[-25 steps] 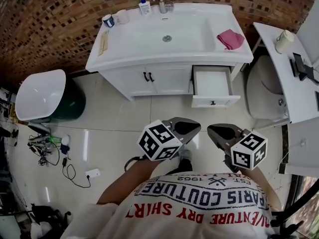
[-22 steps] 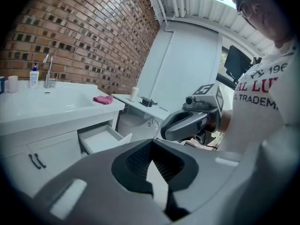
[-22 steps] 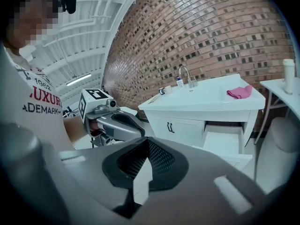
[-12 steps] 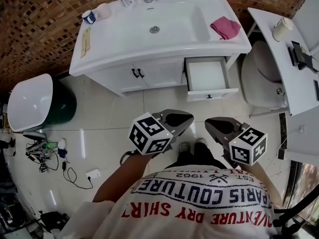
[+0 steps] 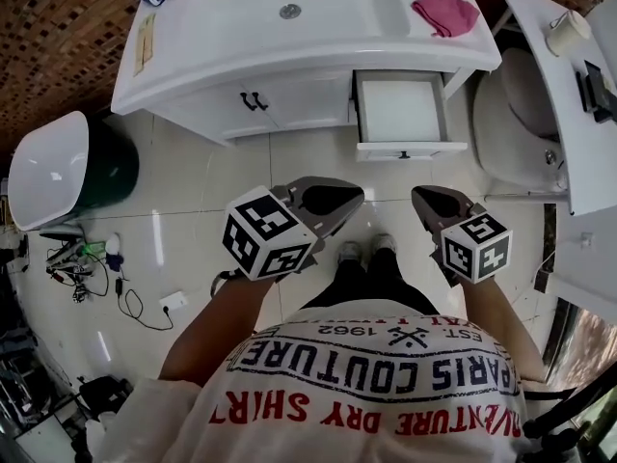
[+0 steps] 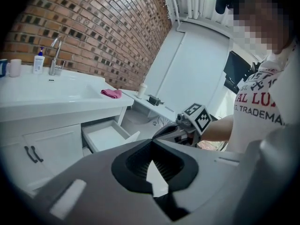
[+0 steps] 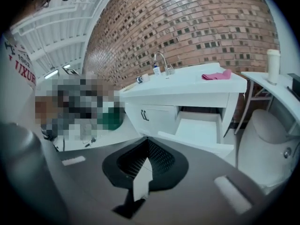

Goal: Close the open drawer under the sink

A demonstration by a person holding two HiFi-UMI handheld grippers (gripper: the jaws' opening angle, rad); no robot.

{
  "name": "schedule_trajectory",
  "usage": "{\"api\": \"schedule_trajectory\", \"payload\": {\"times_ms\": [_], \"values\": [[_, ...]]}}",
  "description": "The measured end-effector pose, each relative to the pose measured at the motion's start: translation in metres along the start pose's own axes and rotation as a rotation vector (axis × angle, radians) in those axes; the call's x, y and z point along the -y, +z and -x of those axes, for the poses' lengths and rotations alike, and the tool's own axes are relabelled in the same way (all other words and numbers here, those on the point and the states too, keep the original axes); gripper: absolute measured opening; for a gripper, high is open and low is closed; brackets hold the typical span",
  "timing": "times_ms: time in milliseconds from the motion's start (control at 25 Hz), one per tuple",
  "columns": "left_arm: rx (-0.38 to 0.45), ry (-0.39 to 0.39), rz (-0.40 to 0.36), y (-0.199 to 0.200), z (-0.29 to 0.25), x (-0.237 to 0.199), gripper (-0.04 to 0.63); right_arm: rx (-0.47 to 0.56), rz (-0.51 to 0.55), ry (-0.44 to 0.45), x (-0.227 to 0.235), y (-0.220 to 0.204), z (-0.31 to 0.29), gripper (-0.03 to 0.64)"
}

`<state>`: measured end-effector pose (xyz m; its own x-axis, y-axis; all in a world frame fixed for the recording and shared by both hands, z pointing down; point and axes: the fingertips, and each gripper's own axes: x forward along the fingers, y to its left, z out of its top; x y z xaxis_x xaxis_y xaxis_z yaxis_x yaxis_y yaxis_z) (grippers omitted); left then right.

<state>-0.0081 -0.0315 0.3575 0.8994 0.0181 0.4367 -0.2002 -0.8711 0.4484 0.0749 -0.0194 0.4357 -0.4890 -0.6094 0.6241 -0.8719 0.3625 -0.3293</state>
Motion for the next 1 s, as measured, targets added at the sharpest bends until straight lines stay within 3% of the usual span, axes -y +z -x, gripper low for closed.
{"api": "schedule_trajectory", "payload": {"times_ms": [160,400,1000], "values": [[0.010,0.024,0.058,-0.008,-0.004,-0.011,-0.018,-0.085,0.026,-0.094,0.057,-0.039,-0.034,0.006],[-0.010,0.070,0.079,-0.011,-0.018,-0.037,-0.018,-0.163,-0.076,-0.159,0.124,-0.080,-0.084,0.006],[-0.032,0.111,0.190,-0.036,-0.046,-0.067,-0.018,-0.192,-0.180,-0.187,0.177,-0.100,-0.142,0.006]]}}
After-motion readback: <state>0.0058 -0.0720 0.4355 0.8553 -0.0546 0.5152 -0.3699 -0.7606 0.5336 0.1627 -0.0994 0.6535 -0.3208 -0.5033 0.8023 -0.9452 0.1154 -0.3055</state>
